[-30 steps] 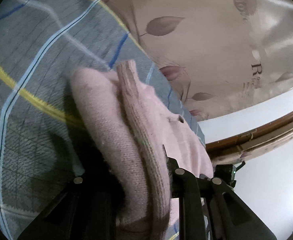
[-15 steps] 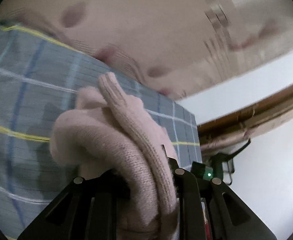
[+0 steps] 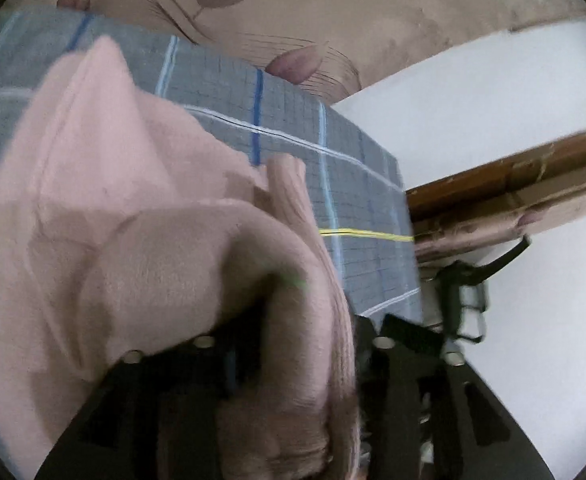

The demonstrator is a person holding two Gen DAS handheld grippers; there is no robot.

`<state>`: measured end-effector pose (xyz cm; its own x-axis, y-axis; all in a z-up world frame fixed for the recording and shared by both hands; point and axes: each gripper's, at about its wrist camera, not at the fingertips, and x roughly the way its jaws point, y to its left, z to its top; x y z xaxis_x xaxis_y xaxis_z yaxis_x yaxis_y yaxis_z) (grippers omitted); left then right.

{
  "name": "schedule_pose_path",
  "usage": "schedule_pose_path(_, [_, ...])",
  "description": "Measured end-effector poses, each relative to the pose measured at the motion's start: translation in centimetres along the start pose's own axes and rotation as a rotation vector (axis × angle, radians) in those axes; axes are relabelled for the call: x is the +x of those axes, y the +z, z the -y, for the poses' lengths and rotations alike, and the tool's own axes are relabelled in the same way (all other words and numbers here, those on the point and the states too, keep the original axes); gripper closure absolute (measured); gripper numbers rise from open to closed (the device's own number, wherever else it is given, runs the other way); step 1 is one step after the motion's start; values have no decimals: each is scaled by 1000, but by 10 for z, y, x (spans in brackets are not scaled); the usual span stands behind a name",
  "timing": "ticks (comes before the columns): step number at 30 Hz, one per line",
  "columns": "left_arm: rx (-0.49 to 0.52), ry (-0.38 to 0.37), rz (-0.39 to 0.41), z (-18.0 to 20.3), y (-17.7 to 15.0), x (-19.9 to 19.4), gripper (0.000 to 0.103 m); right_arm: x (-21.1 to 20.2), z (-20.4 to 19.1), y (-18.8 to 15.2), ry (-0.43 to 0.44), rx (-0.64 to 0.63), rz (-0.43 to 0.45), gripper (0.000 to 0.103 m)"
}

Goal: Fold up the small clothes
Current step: 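Lift the folded edge with the left gripper and fold it over the bundle, then grasp the cardigan bundle edge with the right gripper while the left gripper presses it flat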

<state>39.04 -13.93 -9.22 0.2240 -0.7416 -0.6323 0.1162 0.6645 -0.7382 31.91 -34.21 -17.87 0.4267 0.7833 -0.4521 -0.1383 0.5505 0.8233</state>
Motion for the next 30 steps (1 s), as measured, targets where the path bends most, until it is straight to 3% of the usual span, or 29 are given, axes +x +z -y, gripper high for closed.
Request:
schedule_pose_path(1, [-9,-35,2,1,-1,-1,38,-1,1,0,-2,-4,-1,71])
schedule_pose_path(3, [-40,-163,-3,9,1,-5,29,1,-1,0,5,-3,-1,71])
schedule_pose_path(6, [-13,-322,30,25,4,-22,26,-2,4,0,28,18,7,72])
schedule_pose_path(8, [44,-357,75,35,3,-36,25,-9,8,-1,41,38,21,71])
schedule_pose_path(10, [140,-333,146,41,-6,-58,20,-23,12,-6,33,52,44,68])
schedule_pose_path(13, [241,-252,221,32,-32,-82,18,-60,16,-18,4,46,106,54])
schedule_pose_path(17, [301,-143,304,-5,-78,-93,16,-79,23,-26,187,107,83,41])
schedule_pose_path(20, [351,-59,358,-31,-109,-87,16,-71,12,-22,195,88,46,41])
schedule_pose_path(22, [384,-59,392,-44,-125,-78,16,-65,2,-17,201,69,25,40])
schedule_pose_path(27, [474,-73,467,-47,-146,-74,14,-42,-13,4,113,44,-2,40])
schedule_pose_path(28, [481,-79,479,-48,-149,-74,14,-40,-19,8,92,19,-4,46])
schedule_pose_path(29, [488,-89,497,-50,-151,-73,13,-38,-26,13,68,-14,-2,73])
schedule_pose_path(30, [490,-97,518,-54,-154,-72,12,-36,-32,15,27,-55,-9,84])
